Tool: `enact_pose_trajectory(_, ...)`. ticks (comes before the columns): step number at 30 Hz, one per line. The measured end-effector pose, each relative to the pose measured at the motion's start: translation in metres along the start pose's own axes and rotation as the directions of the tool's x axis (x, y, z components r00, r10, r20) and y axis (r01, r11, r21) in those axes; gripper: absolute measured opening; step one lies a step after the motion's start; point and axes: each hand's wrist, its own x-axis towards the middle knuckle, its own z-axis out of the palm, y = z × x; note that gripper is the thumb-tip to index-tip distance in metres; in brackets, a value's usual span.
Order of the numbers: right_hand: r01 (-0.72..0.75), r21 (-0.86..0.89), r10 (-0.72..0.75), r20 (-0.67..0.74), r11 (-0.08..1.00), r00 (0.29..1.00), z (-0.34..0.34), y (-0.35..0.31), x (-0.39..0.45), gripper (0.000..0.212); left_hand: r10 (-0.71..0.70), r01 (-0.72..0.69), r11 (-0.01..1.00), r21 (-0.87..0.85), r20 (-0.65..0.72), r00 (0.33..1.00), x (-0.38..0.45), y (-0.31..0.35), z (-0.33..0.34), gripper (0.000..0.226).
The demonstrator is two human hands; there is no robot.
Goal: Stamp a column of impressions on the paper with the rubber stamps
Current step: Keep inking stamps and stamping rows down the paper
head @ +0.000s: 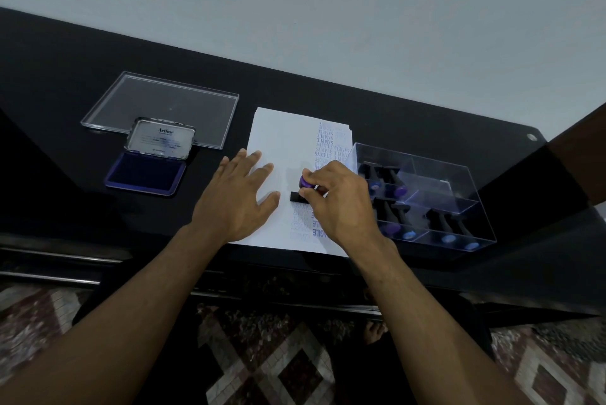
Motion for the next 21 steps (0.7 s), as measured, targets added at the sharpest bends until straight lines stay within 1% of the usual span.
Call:
enact_pose_trajectory(5,-0.034,-0.023,0.035,0.038,0.999,0.999,0.0006,-0.0005,0.0023,0.028,0.003,-0.003,1.0,-0.003,-0.005,1.0,-0.0004,0.0004,-0.0003,0.082)
enact_pose_trajectory(11,-0.032,-0.018,0.033,0.034,0.999,0.999,-0.0005,-0.001,0.0018,0.025,0.008,-0.008,1.0,0.002,-0.012,1.0,-0.001,-0.0004,0.0004,0.079)
enact_pose_trajectory(21,-0.047,-0.018,0.048,0.036,0.999,0.998,-0.0015,-0.0025,0.0031,0.027,0.005,-0.005,1.0,0.001,-0.007,1.0,-0.0005,0.0003,-0.0002,0.081)
